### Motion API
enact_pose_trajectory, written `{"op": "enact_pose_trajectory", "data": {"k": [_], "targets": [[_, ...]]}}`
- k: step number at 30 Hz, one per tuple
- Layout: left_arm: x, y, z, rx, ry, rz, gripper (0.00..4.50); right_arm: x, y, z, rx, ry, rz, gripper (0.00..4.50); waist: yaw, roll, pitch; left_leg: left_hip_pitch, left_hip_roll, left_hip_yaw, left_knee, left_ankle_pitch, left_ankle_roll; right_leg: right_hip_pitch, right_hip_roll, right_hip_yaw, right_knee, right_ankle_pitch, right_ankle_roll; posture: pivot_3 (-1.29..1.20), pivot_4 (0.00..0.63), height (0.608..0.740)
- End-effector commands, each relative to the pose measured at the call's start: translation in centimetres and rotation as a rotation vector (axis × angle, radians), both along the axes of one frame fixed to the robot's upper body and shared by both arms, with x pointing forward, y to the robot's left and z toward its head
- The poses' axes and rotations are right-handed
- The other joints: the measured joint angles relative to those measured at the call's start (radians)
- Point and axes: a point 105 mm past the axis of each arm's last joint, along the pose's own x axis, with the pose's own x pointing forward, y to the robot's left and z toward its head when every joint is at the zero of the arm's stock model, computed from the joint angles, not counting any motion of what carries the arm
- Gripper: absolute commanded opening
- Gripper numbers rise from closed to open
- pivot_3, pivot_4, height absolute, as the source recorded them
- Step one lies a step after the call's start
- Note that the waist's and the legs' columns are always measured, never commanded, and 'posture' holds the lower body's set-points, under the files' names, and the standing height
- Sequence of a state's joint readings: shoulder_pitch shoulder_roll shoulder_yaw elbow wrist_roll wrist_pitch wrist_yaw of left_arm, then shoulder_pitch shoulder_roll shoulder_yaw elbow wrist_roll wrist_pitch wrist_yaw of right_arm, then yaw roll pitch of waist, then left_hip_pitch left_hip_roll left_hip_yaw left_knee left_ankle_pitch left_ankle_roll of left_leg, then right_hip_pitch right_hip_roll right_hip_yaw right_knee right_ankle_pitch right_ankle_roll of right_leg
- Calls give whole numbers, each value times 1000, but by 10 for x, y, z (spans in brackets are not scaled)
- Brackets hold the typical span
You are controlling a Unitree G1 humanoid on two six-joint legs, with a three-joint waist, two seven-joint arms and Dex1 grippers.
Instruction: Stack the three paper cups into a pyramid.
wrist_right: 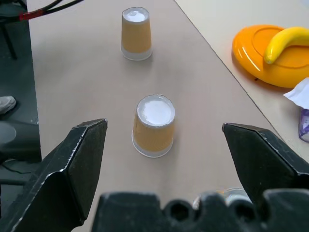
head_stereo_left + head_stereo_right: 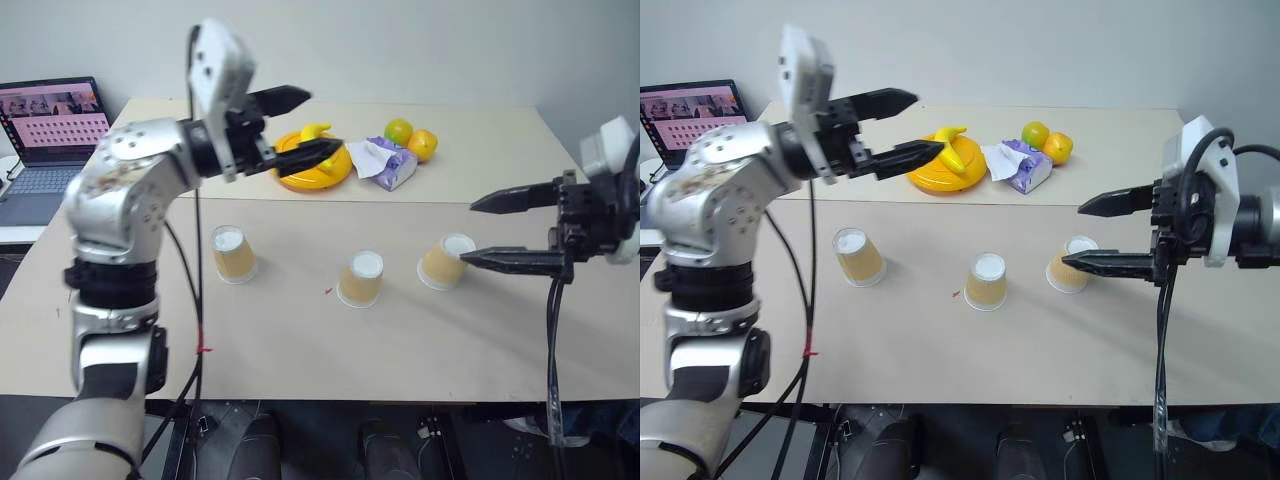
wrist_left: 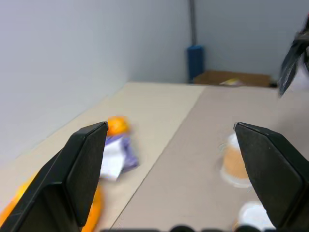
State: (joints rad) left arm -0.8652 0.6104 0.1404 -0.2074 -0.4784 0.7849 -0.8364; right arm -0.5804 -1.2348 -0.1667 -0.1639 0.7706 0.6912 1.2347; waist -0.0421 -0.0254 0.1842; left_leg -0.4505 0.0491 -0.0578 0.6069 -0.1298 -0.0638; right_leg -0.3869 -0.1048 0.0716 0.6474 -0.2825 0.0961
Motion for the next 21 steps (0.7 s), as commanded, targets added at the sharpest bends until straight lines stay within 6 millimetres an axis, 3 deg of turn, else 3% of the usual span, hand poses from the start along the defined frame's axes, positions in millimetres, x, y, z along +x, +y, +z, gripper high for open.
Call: {"op": "enact_pose_trajectory", "data": {"k": [1,5,9,14,21], "targets": [[-21,20,-13,8,-47,118,4461,13,-4,6,-13,-36,31,4500,-3,0,0,0,0,0,0,0,0,0,0,0,0,0,0,0,150,732],[-30,45,-55,-101,-24,272,4461,35,3,4,-16,-32,62,4500,-4,0,0,2,1,1,0,0,0,1,0,1,1,1,-1,0,150,732],[-38,50,-85,-145,-23,374,4461,45,10,3,-24,-16,94,4500,8,0,1,2,0,1,0,0,-1,0,0,1,1,1,-1,0,150,732],[-40,60,-94,-197,-82,499,4461,47,9,3,-39,-8,98,4500,34,0,1,1,0,1,0,0,-1,0,0,0,0,1,-1,0,150,732],[-38,71,-114,-237,-64,619,4461,42,6,2,-41,-5,95,4500,29,0,1,1,0,1,0,0,-1,0,0,0,0,1,-1,0,150,732]]}}
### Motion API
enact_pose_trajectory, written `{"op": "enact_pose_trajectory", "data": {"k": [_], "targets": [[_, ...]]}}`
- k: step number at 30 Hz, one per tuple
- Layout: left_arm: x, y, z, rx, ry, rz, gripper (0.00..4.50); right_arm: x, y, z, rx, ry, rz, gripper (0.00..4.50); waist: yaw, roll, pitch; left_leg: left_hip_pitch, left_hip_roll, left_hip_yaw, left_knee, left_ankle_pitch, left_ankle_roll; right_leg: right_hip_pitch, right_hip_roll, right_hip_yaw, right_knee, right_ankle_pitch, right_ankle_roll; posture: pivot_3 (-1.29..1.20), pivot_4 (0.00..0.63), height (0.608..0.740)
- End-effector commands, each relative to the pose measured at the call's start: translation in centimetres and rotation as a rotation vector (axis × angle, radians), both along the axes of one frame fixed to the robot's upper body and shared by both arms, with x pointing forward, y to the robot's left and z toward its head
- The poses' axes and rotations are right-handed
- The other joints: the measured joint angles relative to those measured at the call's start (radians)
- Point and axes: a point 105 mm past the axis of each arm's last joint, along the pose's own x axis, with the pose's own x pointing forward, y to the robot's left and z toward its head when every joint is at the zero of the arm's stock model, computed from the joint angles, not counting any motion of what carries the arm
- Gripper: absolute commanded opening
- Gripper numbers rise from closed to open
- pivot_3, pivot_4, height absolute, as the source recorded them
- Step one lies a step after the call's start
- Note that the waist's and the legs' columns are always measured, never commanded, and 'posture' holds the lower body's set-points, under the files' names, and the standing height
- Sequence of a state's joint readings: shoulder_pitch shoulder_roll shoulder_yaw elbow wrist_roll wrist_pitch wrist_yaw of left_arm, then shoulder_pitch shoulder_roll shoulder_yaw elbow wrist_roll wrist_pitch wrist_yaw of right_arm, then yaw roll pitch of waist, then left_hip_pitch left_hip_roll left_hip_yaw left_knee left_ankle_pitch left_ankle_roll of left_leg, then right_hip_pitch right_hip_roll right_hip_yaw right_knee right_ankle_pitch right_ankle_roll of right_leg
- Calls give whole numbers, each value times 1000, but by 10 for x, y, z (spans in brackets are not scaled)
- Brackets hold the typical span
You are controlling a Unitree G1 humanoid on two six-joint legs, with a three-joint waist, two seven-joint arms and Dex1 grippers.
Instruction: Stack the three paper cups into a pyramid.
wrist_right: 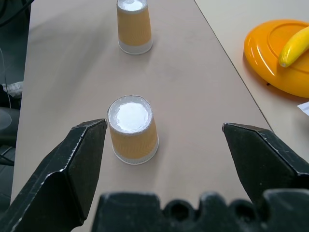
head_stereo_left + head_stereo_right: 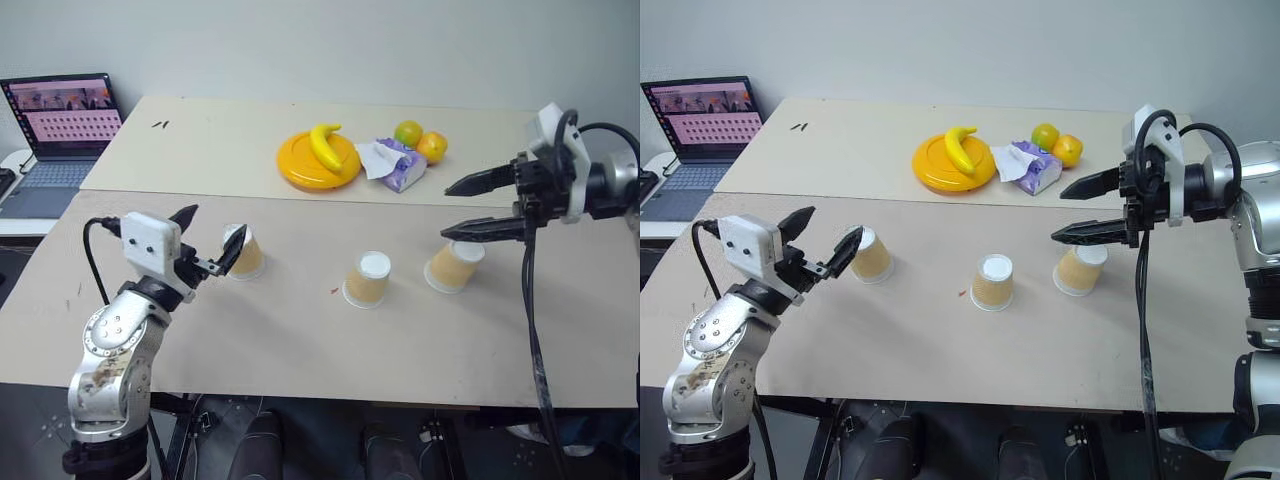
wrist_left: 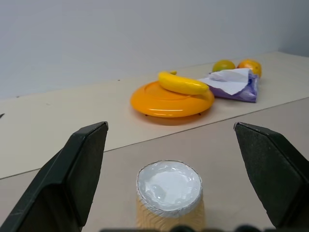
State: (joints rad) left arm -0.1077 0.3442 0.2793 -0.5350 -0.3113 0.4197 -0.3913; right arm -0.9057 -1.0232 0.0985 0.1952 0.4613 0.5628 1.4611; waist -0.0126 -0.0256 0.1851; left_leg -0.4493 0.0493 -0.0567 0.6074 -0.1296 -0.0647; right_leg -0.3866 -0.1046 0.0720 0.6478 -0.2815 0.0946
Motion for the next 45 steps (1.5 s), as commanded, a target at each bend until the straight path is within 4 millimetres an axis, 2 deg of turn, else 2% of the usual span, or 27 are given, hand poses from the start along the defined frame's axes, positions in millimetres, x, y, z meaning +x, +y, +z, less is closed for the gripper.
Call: {"op": "enact_pose_trajectory", "data": {"k": [1,4,9,13,23,28,29,31,35,38,40,45], "targets": [[1,-2,-7,-6,-20,25,4461,-8,-5,16,11,-65,-2,4500,0,0,0,0,0,0,0,0,0,0,0,0,0,0,0,0,150,732],[13,-5,-32,-30,26,41,4461,-11,-7,14,23,-64,-14,4500,1,0,0,0,0,0,0,0,0,1,0,0,0,0,0,0,150,732],[19,-7,-59,-34,73,31,4461,-14,-10,17,28,-69,-34,4500,0,0,0,0,0,0,0,0,0,0,0,0,0,0,0,0,150,732],[24,-7,-69,-36,79,30,4461,-17,-14,21,27,-76,-55,4500,-1,0,0,0,0,0,0,0,0,0,0,0,0,0,0,0,150,732],[41,-12,-52,-49,-4,6,4461,-23,-16,25,26,-87,-86,4500,0,0,0,0,0,0,0,0,0,0,0,0,0,0,0,0,150,732],[44,-13,-51,-47,-10,-4,4461,-24,-16,25,27,-90,-93,4500,-2,0,0,0,0,0,0,0,0,0,0,0,0,0,0,0,150,732],[43,-13,-53,-47,-4,-4,3939,-23,-16,25,26,-90,-96,4500,-2,0,0,0,0,0,0,0,0,0,0,0,0,0,0,0,150,732],[42,-13,-52,-44,1,-13,3342,-23,-17,23,26,-89,-102,4500,-1,0,0,0,0,0,0,0,0,0,0,0,0,0,0,0,150,732],[41,-13,-35,-40,-29,-53,3342,-22,-17,20,33,-87,-110,4500,-1,0,0,0,0,0,0,0,0,0,0,0,0,0,0,0,150,732],[36,-22,-17,-26,-51,-166,3342,-22,-16,18,37,-86,-112,4500,-1,0,0,0,0,0,0,0,0,0,0,0,0,0,0,0,150,732],[28,-37,-9,17,-39,-327,3342,-22,-16,17,43,-85,-113,4500,-1,0,0,0,0,0,0,0,0,0,0,0,0,0,0,0,150,732],[10,-56,-11,115,23,-594,3342,-22,-15,12,53,-83,-120,4500,-2,1,0,0,0,0,-1,0,0,0,0,0,0,0,0,0,150,732]]}}
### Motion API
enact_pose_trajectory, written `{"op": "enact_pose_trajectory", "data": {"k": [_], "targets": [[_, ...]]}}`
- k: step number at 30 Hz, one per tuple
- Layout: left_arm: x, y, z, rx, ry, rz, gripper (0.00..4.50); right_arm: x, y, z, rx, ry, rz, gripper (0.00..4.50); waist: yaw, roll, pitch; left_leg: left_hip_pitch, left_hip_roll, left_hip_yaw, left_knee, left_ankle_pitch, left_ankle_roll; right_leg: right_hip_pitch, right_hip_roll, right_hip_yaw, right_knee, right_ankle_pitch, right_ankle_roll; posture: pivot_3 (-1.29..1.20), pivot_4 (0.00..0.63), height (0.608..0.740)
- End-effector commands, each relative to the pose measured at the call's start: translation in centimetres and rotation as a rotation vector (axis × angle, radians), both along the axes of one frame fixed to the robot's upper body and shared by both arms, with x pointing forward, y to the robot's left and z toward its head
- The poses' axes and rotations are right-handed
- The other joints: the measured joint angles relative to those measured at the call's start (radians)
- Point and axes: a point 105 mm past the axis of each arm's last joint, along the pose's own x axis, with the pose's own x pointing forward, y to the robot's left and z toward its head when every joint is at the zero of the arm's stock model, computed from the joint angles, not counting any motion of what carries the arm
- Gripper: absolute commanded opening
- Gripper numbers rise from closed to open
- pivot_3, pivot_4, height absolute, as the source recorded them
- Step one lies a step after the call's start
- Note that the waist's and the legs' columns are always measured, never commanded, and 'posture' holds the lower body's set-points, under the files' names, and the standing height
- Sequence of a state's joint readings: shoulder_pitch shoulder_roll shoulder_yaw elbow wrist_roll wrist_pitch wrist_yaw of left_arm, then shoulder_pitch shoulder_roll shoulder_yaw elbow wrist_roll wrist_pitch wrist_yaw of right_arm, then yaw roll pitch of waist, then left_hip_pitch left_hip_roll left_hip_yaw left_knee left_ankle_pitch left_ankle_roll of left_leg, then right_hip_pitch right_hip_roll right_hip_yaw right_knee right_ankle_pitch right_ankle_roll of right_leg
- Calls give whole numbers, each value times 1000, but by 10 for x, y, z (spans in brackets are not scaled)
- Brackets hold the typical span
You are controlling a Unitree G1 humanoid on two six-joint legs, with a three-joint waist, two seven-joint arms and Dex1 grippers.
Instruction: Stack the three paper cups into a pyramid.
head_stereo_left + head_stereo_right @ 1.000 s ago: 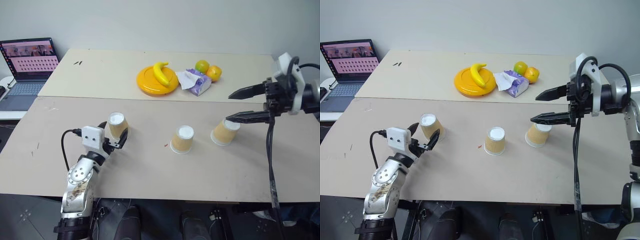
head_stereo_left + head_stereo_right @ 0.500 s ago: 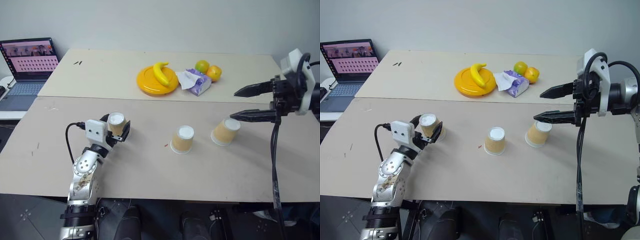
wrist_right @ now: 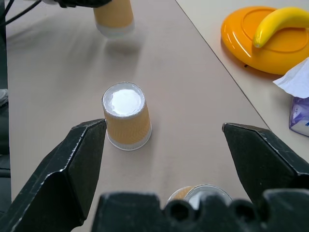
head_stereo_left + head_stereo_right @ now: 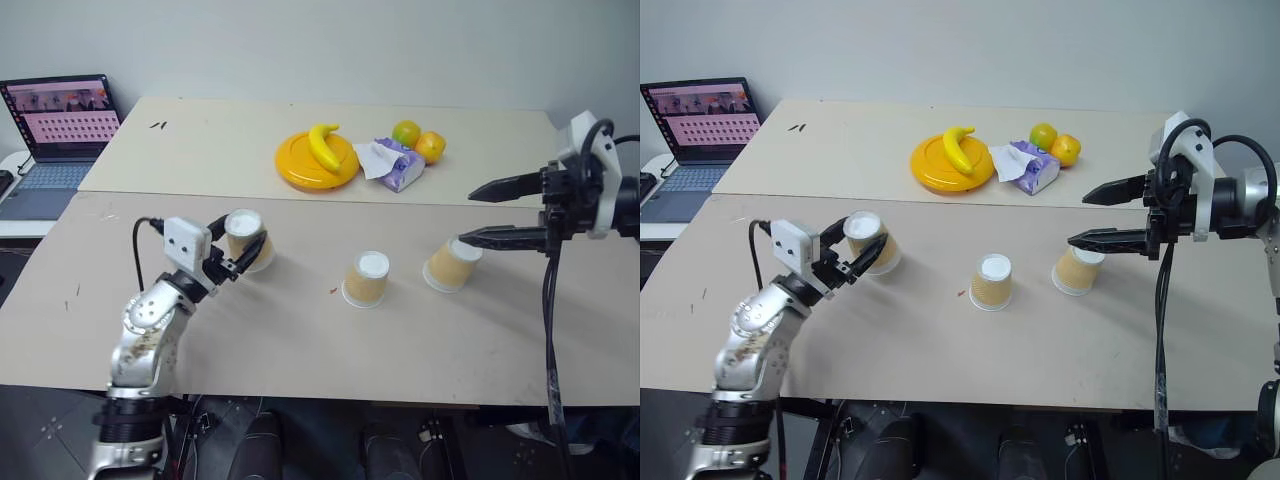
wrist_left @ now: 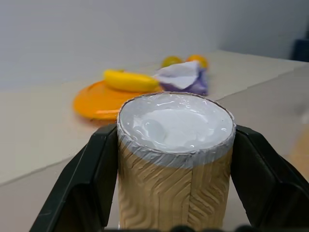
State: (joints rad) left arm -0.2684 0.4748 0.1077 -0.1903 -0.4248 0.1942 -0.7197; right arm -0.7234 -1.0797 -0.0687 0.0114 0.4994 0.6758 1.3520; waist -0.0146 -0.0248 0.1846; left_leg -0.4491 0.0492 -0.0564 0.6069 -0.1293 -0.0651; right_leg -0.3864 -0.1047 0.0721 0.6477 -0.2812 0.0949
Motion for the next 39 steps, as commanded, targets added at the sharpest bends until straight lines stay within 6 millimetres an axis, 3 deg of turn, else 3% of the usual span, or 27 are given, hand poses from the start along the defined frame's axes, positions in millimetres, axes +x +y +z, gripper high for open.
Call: {"op": "enact_pose_trajectory", "data": {"k": [1,8,17,28,39], "targets": [[-13,-16,2,43,15,-182,3342,-7,2,14,30,-66,11,4500,0,0,0,0,0,0,0,0,0,0,0,0,0,0,0,0,150,732],[-16,-34,-14,113,58,-366,3342,-17,-2,10,34,-65,-21,4500,2,0,0,0,0,0,0,0,0,0,0,0,0,0,0,0,150,732],[-14,-65,-36,103,75,-480,3342,-38,-9,15,34,-76,-98,4500,1,0,0,0,0,0,1,0,0,0,0,0,0,0,0,0,150,732],[6,-72,-37,102,47,-499,3342,-53,-18,23,17,-81,-173,4500,-1,1,0,0,0,0,1,0,0,0,0,0,0,0,0,0,150,732],[6,-82,-38,104,15,-524,3342,-58,-24,24,9,-81,-192,4500,1,1,0,0,0,0,1,0,0,1,0,0,0,0,0,0,150,732]]}}
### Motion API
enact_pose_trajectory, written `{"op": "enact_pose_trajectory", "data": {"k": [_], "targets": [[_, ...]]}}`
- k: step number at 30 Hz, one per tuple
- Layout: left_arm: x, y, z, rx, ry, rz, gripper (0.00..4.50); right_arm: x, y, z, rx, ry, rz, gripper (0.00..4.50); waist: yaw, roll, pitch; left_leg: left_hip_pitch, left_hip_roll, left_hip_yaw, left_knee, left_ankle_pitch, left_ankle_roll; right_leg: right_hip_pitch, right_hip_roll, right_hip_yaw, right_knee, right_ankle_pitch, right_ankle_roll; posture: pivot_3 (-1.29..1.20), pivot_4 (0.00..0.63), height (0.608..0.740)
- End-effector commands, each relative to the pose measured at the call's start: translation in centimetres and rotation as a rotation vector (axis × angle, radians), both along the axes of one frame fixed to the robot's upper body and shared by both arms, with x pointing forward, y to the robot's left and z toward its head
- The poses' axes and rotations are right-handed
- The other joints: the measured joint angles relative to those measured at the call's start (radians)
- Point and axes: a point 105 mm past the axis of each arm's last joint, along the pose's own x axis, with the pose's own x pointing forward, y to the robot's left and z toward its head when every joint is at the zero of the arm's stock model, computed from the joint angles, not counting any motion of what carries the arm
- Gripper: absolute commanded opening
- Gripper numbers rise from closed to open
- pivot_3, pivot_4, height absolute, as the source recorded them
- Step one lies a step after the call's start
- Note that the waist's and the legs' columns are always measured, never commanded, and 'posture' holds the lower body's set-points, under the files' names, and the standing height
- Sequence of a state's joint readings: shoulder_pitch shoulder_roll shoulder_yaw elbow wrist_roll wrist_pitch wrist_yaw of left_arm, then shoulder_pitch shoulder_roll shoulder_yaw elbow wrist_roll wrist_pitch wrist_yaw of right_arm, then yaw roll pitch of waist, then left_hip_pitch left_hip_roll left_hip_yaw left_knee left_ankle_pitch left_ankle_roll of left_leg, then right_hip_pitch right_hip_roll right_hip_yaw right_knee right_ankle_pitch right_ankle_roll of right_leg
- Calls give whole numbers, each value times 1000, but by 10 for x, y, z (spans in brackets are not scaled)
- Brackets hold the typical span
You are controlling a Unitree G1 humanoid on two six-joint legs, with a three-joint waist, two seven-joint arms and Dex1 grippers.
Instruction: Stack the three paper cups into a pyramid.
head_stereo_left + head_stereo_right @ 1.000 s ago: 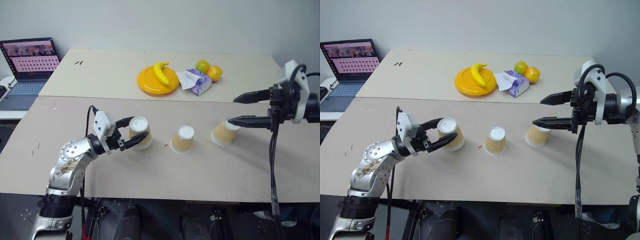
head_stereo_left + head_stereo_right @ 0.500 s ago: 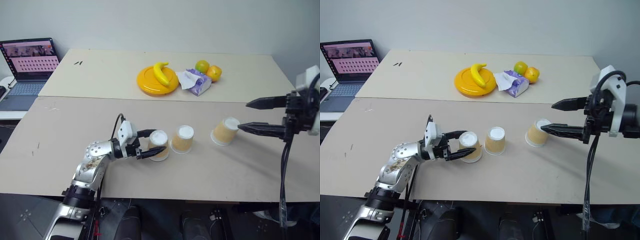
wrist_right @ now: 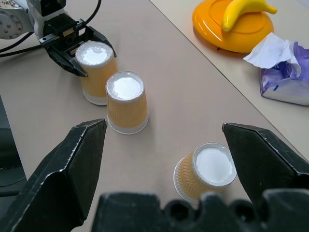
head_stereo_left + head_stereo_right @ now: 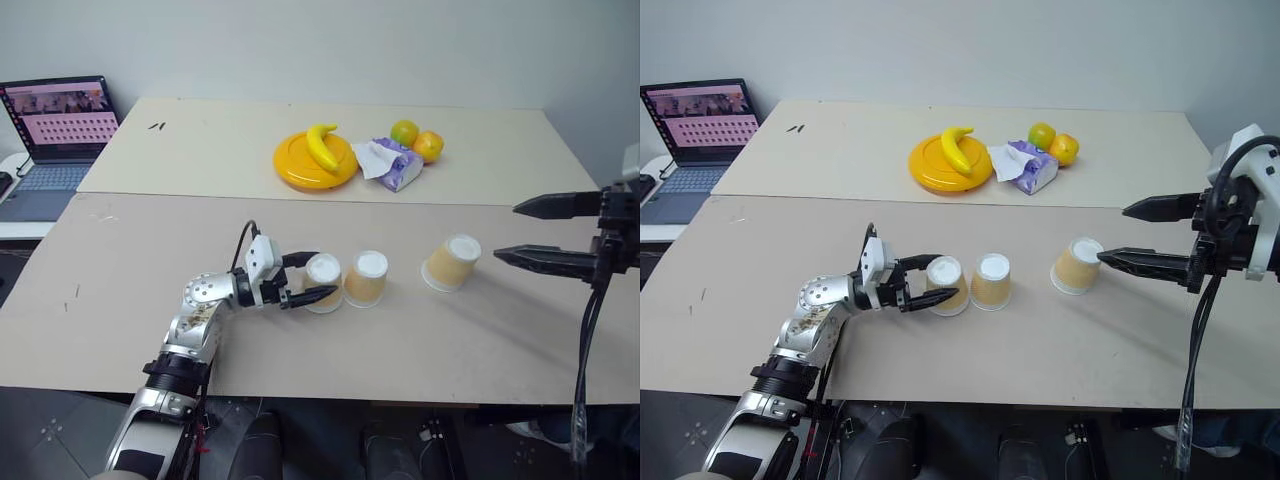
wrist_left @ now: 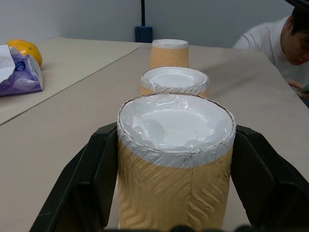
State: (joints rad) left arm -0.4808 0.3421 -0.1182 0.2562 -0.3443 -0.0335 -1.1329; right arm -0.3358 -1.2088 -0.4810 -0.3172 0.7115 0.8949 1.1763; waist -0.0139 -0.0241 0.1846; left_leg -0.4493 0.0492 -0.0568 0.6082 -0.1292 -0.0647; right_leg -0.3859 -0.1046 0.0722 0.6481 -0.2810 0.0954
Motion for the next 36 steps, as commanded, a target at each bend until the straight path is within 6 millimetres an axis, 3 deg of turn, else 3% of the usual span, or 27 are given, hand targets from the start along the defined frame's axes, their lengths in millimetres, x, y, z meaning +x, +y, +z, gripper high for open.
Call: {"op": "enact_pose_trajectory", "data": {"k": [1,11,16,24,30,34,36], "targets": [[1,-6,12,-13,-68,-22,3342,-7,-2,16,-23,-63,-10,4500,0,0,0,0,0,0,0,0,0,0,0,0,0,0,0,0,150,732],[4,-4,13,-21,-73,-12,3342,-7,1,16,-26,-68,-9,4500,0,0,0,0,0,0,0,0,0,0,0,0,0,0,0,0,150,732],[4,-2,14,-27,-65,-15,4440,-7,5,16,-25,-70,-5,4500,0,0,0,0,0,0,0,0,0,0,0,0,0,0,0,0,150,732],[8,5,23,-32,-82,10,4440,-6,6,18,-27,-70,9,4500,-1,0,0,0,0,0,0,0,0,0,0,0,0,0,0,0,150,732],[2,13,66,-63,-134,13,4440,-2,5,18,-18,-75,25,4500,-1,0,0,0,0,0,0,0,0,0,0,0,0,0,0,0,150,732],[-2,18,115,-136,-94,-4,4440,1,2,15,-3,-72,24,4500,0,0,0,0,0,0,0,0,0,0,0,0,0,0,0,0,150,732],[-14,19,147,-144,-56,-68,4440,4,-5,6,0,-83,-12,4500,0,0,0,-1,0,-1,1,0,0,0,0,0,0,0,1,0,150,732]]}}
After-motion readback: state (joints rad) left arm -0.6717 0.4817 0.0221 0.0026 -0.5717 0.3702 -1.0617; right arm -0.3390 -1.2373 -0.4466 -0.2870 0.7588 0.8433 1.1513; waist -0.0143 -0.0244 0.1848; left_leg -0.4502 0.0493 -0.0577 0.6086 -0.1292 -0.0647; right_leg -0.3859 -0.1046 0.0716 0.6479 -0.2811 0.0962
